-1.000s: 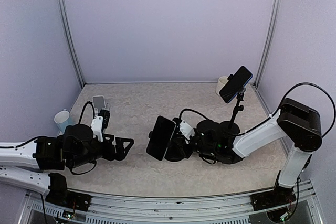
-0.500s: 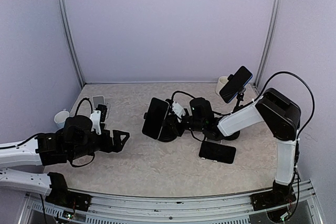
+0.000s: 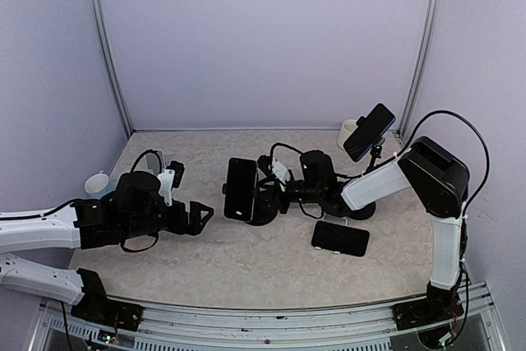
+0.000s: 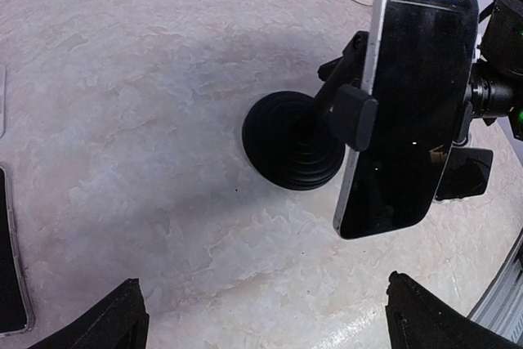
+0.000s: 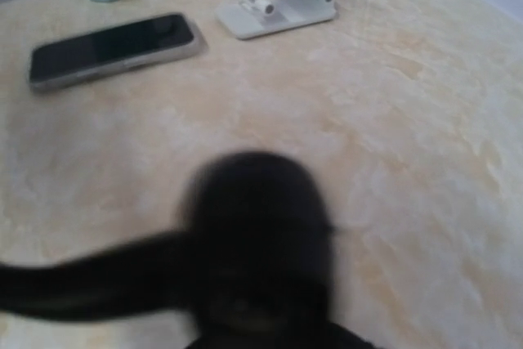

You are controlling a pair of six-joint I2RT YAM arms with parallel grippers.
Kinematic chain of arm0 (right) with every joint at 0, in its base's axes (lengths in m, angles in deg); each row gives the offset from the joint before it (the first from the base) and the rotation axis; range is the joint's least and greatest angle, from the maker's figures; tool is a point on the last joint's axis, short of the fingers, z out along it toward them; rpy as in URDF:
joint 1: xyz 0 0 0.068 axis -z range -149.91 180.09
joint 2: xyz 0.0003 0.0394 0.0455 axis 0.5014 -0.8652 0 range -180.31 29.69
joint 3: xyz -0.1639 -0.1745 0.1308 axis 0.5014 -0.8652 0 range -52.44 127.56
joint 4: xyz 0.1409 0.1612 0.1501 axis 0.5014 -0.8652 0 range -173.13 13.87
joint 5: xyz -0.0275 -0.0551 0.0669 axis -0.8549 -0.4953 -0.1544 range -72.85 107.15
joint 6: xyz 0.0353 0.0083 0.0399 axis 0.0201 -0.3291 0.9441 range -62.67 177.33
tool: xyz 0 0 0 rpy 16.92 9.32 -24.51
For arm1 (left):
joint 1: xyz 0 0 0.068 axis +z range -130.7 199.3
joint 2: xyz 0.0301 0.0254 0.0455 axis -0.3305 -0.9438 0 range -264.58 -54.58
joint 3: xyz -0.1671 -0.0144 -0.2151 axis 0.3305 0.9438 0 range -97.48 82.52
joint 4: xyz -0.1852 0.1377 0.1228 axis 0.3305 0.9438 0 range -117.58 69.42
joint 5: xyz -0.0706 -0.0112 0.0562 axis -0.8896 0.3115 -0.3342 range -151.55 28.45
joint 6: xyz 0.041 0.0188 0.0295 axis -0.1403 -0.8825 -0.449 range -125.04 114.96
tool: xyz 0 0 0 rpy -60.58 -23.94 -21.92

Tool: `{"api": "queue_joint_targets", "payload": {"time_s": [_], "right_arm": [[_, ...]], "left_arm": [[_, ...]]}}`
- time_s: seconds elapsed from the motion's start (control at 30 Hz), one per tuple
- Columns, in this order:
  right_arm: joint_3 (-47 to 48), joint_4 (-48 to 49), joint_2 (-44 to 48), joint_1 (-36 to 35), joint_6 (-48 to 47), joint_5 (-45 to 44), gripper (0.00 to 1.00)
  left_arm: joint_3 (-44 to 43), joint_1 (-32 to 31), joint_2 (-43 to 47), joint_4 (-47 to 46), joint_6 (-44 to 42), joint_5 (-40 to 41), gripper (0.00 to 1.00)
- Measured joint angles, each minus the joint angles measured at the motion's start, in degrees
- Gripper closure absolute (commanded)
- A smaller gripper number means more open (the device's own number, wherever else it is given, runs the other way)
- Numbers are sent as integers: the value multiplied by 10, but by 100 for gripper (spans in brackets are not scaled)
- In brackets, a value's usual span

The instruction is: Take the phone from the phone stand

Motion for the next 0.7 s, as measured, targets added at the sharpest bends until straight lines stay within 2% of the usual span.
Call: {"api": "queue_joint_targets", "payload": {"time_s": [0.13,0.27,0.7], "right_arm": [[-3,4,9,0,4,9,35],[-22,6,39,0,21,10,33],[-170,-23,197,0,146,31,34]], "left_arm": [[-8,1,-16,-7,-7,-9,1],[-9,2,-21,-11,-10,-12,1],[-10,3,-22,-23,-10,-12,1]]}}
